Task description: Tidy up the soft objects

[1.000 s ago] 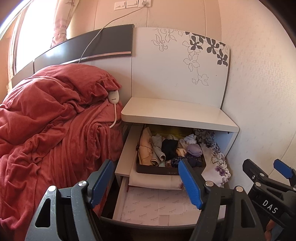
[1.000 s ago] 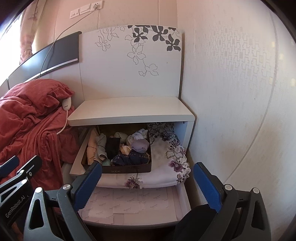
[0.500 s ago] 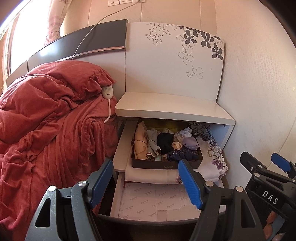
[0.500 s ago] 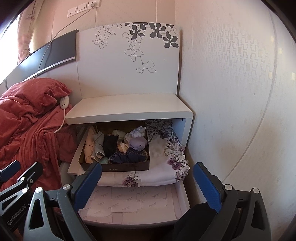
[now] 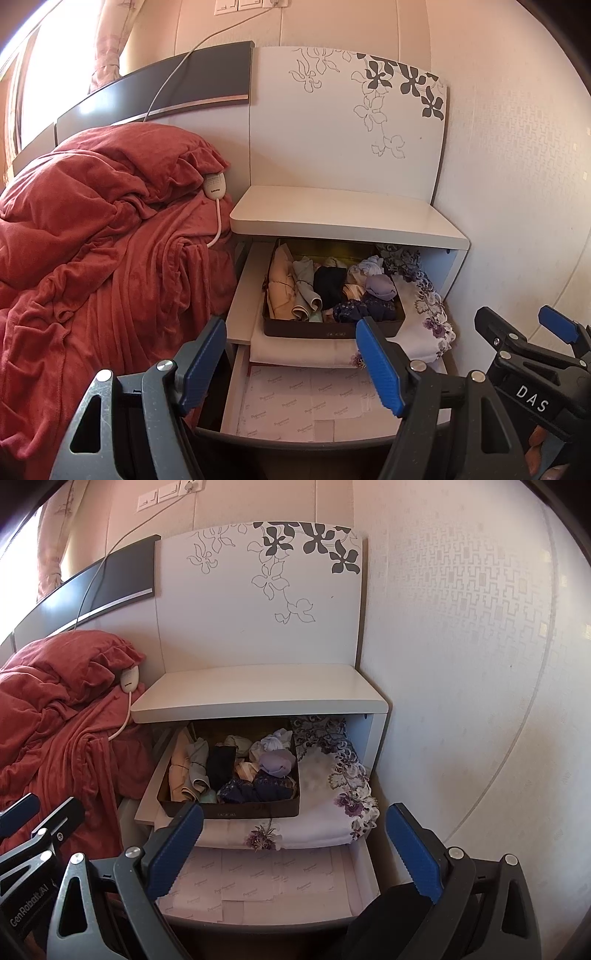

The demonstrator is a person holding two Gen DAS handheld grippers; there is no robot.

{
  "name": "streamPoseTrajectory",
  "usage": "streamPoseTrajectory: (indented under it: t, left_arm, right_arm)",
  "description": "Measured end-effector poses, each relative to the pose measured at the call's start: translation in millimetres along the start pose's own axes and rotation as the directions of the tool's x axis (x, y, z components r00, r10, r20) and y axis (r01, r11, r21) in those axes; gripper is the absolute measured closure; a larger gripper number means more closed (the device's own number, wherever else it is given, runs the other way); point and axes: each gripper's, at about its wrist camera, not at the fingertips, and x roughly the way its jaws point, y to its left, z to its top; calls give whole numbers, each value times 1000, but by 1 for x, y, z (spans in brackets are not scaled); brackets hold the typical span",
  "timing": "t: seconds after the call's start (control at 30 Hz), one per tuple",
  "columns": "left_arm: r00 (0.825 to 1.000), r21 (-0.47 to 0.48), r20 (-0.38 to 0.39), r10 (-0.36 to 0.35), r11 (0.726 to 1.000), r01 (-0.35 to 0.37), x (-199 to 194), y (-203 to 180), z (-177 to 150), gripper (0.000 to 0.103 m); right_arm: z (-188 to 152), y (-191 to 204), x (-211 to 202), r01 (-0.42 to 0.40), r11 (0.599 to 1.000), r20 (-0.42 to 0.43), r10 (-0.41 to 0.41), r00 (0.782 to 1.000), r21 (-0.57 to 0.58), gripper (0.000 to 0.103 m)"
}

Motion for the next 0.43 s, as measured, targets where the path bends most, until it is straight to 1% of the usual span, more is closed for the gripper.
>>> streamPoseTrajectory:
  t: [0.1, 0.13, 0.17, 0.23, 0.27, 0.3, 0.37, 0.43]
  left_arm:
    - [1000, 8, 4, 0, 1000, 0, 0, -1, 0, 29]
    - [1000, 10, 5, 0, 1000, 0, 0, -2, 0, 32]
    - [1000, 14, 10, 1, 1000, -1, -1, -2, 0, 37]
    - [1000, 16, 21, 9, 1000, -9, -2, -1, 0, 41]
    - [1000, 11, 29, 6, 1000, -6, -3, 0, 0, 45]
    - [999, 8, 41, 2, 1000, -2, -4, 0, 0, 46]
    - [999, 14, 54, 3, 1000, -4, -6, 0, 0, 48]
    - [999, 16, 41, -3, 1000, 2, -4, -1, 0, 48]
  right_arm:
    - [0, 0, 0, 1, 1000, -2, -1, 1000, -2, 3]
    - [-1, 0, 0, 1, 1000, -3, -1, 1000, -2, 3]
    - [-1, 0, 1, 1, 1000, -4, -1, 1000, -3, 3]
    - [-1, 0, 1, 0, 1000, -4, 0, 1000, -6, 3]
    - [-1, 0, 1, 1, 1000, -5, -1, 1000, -8, 3]
    - [-2, 0, 2, -1, 1000, -6, 0, 1000, -10, 3]
    - [-2, 1, 2, -2, 1000, -7, 2, 1000, -11, 3]
    - [-2, 1, 2, -4, 1000, -9, 3, 1000, -14, 3]
